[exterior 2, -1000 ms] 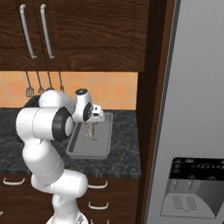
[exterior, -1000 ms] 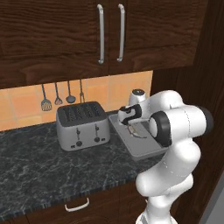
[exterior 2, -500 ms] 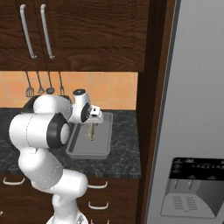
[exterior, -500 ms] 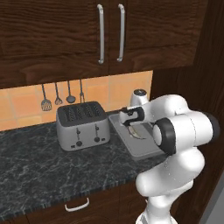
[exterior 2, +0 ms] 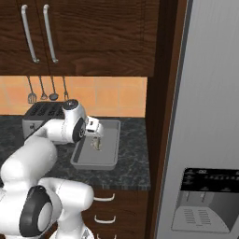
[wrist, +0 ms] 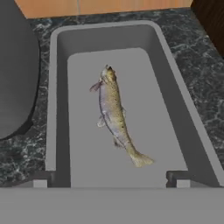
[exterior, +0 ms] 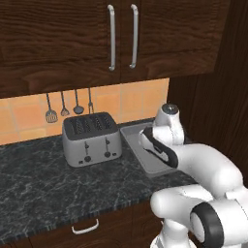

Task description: Place one lime and one fish in each tupperware on the nearby counter, to pack two identical lunches.

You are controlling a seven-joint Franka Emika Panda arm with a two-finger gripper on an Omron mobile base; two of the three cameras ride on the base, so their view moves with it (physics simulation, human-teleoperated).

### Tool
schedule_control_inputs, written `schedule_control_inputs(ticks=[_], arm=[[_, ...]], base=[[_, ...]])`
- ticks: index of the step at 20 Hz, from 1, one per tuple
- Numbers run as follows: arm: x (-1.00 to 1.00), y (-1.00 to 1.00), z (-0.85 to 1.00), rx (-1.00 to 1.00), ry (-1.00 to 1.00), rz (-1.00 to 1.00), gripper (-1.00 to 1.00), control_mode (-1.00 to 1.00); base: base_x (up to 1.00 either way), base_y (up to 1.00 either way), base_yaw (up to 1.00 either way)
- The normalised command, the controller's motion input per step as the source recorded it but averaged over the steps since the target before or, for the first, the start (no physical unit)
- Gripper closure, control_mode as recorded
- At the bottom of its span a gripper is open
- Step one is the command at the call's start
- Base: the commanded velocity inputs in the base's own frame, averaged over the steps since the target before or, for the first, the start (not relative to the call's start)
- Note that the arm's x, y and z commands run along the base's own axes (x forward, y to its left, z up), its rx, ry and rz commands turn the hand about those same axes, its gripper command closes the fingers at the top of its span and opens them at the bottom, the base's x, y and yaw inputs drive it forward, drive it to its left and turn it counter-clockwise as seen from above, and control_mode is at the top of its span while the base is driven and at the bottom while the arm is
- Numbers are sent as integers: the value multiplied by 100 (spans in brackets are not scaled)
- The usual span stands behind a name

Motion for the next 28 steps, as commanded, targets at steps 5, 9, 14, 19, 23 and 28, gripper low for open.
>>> schedule_control_inputs(ticks=[5, 9, 14, 19, 23, 28], arm=[[-100, -13, 64, 13, -27, -7, -100, -100], [-100, -8, 27, 5, -19, -5, -100, -100], [-100, 0, 26, 0, -12, -6, -100, -100], [-100, 0, -16, -1, -2, -6, -100, -100], [-56, 0, -80, -1, 1, -1, -100, -100], [-31, 1, -60, -8, 1, 1, -100, -100]], base=[[0, 0, 0], [0, 0, 0], [0, 0, 0], [0, 0, 0], [0, 0, 0], [0, 0, 0]])
